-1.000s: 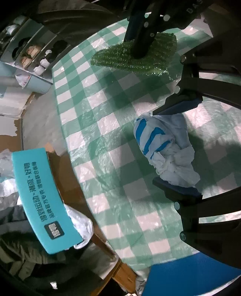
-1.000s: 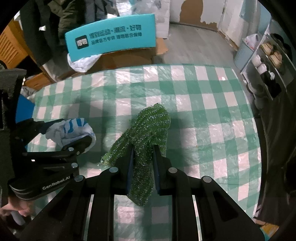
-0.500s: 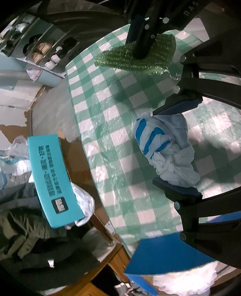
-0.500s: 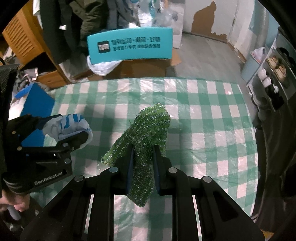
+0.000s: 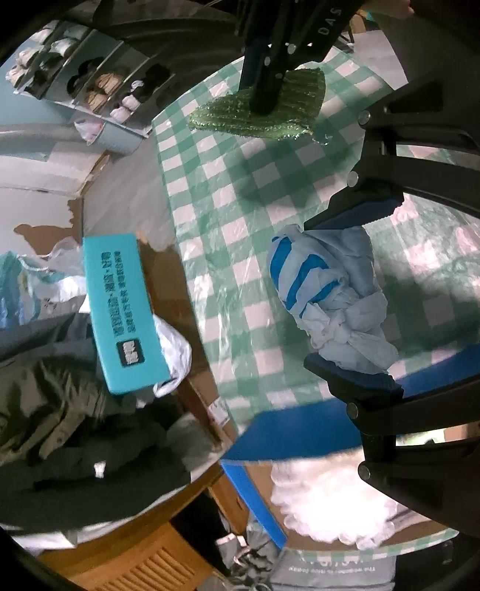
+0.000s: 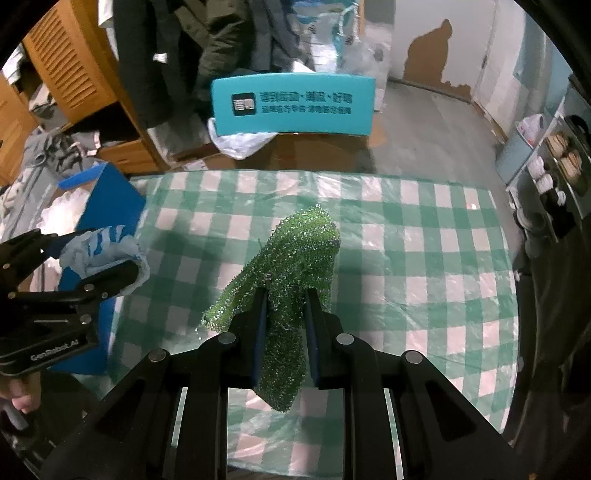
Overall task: Organize soft objects
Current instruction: 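Carry the sock bundle with the left tool to the box while the right tool carries the scrubber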
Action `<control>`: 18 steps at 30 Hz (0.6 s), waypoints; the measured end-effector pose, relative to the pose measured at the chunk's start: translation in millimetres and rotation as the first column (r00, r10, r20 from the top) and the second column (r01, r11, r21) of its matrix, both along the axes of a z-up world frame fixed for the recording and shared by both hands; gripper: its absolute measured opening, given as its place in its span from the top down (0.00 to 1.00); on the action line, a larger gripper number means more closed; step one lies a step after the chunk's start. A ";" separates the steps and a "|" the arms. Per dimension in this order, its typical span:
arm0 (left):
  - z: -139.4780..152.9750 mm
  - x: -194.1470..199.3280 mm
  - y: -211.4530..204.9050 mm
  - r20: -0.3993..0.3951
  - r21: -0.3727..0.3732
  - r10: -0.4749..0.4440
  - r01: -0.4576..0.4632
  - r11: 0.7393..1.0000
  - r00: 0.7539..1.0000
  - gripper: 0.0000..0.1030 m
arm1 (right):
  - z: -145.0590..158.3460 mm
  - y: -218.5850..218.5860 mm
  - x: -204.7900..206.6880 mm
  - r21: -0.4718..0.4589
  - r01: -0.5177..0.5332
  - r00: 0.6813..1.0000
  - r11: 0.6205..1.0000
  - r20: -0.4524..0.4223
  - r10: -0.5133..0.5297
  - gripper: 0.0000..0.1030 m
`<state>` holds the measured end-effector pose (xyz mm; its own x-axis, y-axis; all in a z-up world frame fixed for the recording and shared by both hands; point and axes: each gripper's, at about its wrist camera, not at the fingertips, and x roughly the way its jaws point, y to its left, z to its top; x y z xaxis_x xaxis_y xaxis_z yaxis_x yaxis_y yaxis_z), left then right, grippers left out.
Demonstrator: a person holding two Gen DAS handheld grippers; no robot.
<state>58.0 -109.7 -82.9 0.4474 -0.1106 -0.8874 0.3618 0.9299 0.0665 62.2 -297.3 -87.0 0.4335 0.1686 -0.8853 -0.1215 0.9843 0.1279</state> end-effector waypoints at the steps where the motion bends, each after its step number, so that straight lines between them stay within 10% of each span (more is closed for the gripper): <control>1: 3.5 -2.0 3.8 0.011 -0.002 0.008 -0.008 1.000 1.000 0.35 | 2.6 3.5 -0.9 0.000 -0.007 1.000 1.000 0.005 0.007 0.83; 18: 31.1 -27.9 46.5 0.065 -0.047 0.064 -0.061 0.997 0.996 0.35 | 28.3 48.6 -6.9 0.005 -0.092 0.994 0.996 0.054 0.092 0.83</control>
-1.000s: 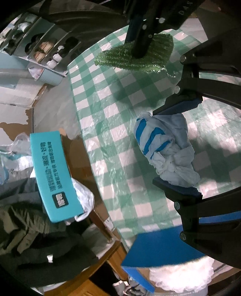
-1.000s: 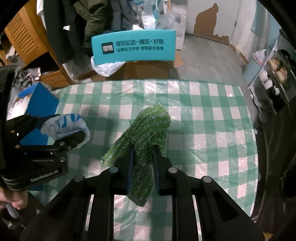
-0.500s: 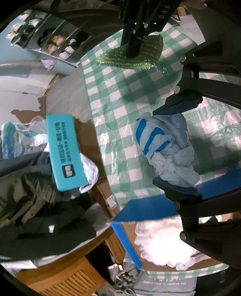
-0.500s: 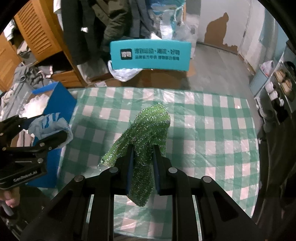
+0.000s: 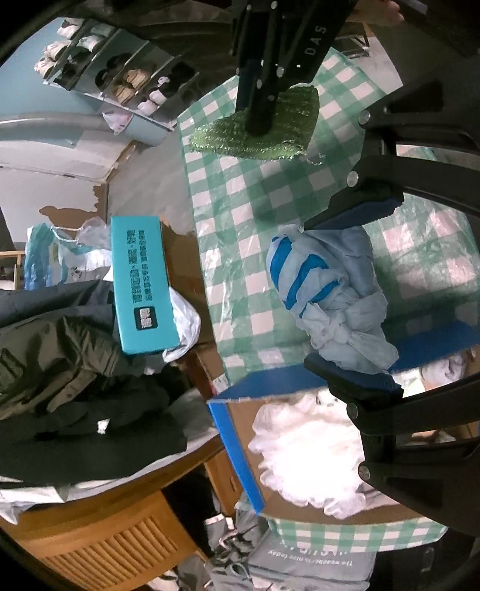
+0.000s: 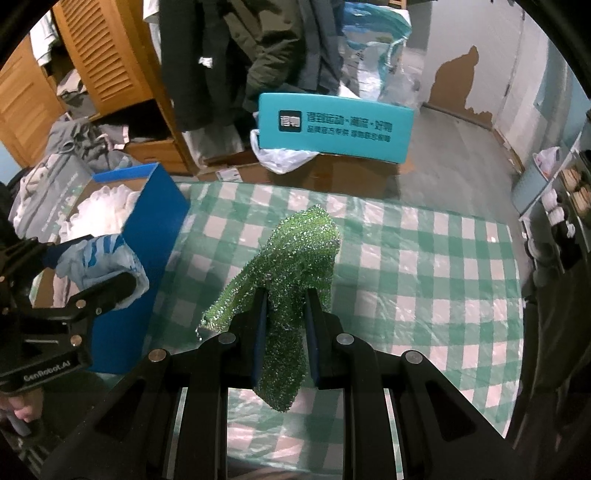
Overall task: Organize soft objects
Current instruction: 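Carry the sock bundle with the left tool to the box while the right tool carries the scrubber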
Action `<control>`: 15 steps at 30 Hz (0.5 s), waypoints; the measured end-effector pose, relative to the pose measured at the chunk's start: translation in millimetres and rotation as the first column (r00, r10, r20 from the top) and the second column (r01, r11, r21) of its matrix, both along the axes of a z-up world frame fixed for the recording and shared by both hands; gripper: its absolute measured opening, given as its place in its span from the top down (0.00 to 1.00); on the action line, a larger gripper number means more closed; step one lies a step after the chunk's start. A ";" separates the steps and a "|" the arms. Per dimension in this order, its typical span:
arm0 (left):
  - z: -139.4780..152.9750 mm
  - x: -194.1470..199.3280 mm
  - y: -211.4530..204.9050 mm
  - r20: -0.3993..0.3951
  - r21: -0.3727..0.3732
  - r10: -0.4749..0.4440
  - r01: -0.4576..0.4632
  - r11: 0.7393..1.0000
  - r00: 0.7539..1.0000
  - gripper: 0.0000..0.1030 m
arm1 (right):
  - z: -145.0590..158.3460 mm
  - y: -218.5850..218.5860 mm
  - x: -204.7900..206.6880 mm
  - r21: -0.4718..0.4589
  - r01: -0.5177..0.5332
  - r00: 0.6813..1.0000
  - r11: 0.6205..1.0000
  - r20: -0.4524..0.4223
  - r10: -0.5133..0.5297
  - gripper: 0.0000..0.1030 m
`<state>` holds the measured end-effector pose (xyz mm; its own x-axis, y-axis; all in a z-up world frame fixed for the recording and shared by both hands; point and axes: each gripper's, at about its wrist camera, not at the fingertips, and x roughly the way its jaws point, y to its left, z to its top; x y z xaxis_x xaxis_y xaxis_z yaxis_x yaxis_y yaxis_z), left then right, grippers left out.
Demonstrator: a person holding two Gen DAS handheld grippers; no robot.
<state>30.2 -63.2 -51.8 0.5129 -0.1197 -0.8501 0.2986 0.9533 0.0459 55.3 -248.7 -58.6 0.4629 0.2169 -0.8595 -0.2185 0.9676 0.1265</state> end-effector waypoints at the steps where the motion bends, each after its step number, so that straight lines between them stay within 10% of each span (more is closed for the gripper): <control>1: 2.0 -0.5 4.1 0.001 -0.010 0.006 -0.006 1.000 1.000 0.35 | 1.7 3.9 0.6 0.003 -0.008 1.000 1.000 0.002 0.008 0.83; 15: 12.8 -6.3 62.6 0.020 -0.033 0.096 -0.095 0.995 0.995 0.35 | 19.3 71.6 6.7 0.034 -0.137 0.990 0.990 0.027 0.136 0.83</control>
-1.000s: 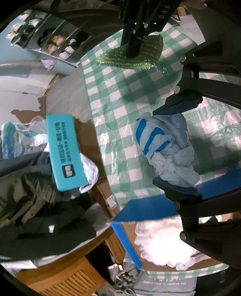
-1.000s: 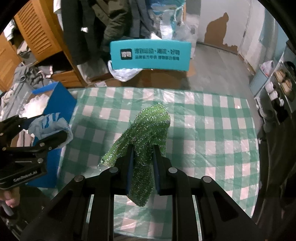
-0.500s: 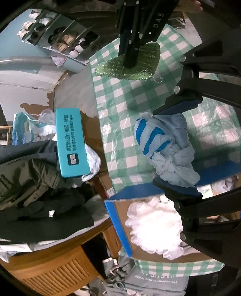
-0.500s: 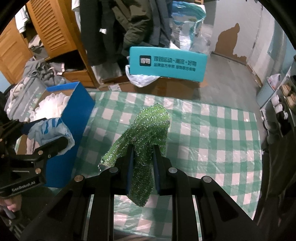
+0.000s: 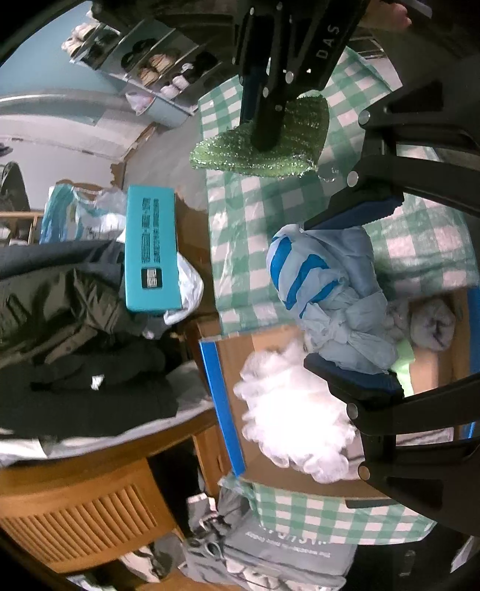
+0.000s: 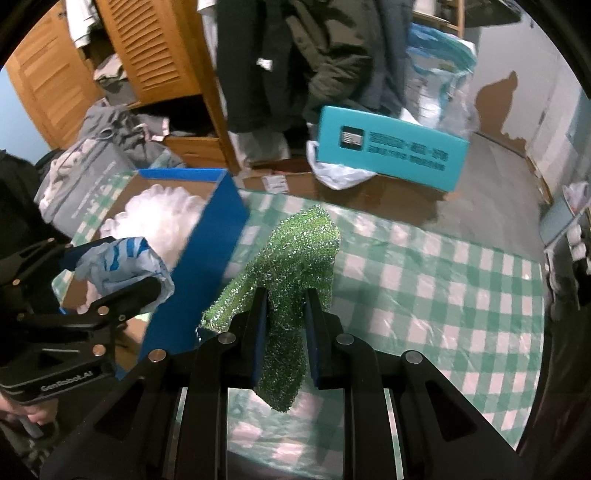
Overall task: Organize soft objects
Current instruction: 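Carry the sock bundle with the left tool to the box while the right tool carries the scrubber, then open the left tool to drop the sock bundle while the right tool drops the scrubber into the box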
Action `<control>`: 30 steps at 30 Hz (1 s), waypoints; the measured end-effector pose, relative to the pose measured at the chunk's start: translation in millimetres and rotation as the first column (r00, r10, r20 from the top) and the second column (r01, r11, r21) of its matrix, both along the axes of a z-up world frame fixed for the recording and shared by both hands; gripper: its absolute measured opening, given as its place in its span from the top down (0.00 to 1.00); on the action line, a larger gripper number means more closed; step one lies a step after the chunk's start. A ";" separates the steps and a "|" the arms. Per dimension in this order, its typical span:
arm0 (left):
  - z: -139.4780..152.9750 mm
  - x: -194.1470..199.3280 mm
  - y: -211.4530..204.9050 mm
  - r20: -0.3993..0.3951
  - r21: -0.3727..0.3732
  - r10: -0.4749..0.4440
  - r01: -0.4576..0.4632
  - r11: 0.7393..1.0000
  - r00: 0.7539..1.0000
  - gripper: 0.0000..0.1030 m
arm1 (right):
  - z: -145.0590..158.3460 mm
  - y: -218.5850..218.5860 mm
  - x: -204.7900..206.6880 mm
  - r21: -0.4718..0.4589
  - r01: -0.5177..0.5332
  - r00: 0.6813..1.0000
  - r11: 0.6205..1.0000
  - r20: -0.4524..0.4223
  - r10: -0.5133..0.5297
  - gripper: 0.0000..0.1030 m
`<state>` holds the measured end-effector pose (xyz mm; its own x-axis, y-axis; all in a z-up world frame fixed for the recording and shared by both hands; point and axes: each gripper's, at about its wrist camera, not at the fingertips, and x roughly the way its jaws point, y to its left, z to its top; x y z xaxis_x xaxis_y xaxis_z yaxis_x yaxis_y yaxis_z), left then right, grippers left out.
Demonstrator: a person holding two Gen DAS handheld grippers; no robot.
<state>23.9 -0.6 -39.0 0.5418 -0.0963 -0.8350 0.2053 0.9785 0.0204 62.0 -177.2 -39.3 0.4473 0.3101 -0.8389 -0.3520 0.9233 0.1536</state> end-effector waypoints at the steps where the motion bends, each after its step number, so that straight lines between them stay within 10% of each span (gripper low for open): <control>1: -1.0 -0.3 6.6 -0.005 -0.005 0.009 -0.009 1.000 1.000 0.35 | 1.2 5.4 0.6 0.001 -0.010 1.000 1.000 0.002 0.010 0.83; 30: -52.0 2.3 130.5 -0.120 -0.016 0.224 -0.228 0.974 0.967 0.35 | -22.8 155.1 13.0 -0.019 -0.256 0.964 0.967 -0.075 0.254 0.83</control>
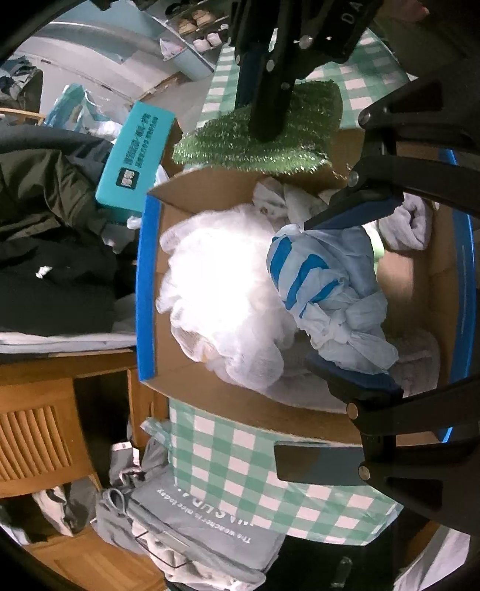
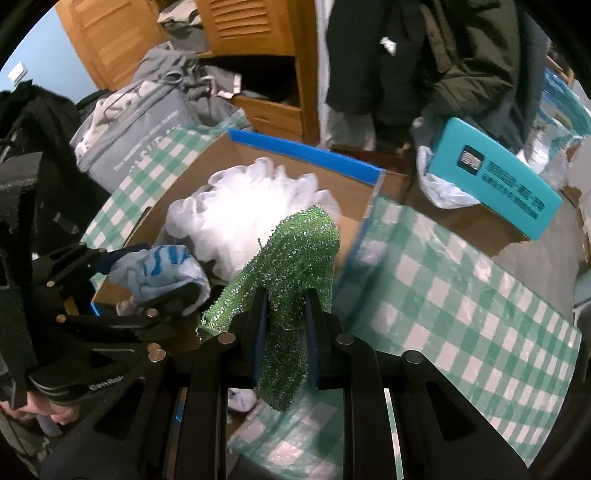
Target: Organize soft objects
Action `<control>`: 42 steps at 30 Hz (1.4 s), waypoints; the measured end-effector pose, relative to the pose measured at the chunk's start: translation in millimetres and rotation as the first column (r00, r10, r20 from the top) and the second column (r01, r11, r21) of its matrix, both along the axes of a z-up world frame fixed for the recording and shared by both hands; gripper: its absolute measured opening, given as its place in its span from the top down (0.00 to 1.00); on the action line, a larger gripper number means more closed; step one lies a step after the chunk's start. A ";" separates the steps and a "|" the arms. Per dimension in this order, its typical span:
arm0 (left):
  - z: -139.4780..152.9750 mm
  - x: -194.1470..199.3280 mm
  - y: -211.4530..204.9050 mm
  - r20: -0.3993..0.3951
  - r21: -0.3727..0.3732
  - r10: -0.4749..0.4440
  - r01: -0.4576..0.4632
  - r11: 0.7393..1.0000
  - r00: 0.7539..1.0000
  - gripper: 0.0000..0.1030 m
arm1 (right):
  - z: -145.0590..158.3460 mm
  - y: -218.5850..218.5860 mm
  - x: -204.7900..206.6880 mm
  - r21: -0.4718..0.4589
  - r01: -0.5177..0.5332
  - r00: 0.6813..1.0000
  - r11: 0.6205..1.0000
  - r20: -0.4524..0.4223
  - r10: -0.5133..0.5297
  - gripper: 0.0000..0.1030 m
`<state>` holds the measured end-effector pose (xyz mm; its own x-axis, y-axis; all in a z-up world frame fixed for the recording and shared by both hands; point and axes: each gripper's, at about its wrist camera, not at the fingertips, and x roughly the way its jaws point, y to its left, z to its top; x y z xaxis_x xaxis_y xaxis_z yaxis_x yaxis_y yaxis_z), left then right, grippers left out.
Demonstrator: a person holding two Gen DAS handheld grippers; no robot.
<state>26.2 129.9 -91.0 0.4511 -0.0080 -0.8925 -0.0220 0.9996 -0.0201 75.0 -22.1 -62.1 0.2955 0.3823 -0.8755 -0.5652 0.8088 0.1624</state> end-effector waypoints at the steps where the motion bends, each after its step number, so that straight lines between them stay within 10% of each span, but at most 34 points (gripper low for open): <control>1: -1.8 -0.1 2.3 -0.004 -0.001 0.005 -0.005 1.000 1.000 0.35 | -1.5 4.6 -1.0 -0.005 -0.009 1.000 1.000 -0.002 0.009 0.83; 16: -3.3 -3.5 16.2 -0.045 0.028 0.047 -0.045 0.999 0.998 0.19 | -12.3 22.4 -1.3 -0.007 -0.042 0.998 0.999 -0.037 0.042 0.47; 42: 71.8 -23.2 -18.4 0.128 0.088 0.005 -0.016 0.996 0.992 0.01 | 46.5 -45.0 -17.7 0.040 0.119 0.987 0.992 0.103 -0.123 0.35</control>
<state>3.0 111.6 -19.2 0.5609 0.0736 -0.8246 -0.0352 0.9973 0.0650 57.3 -67.1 -15.6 0.4310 0.3667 -0.8245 -0.4790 0.8673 0.1354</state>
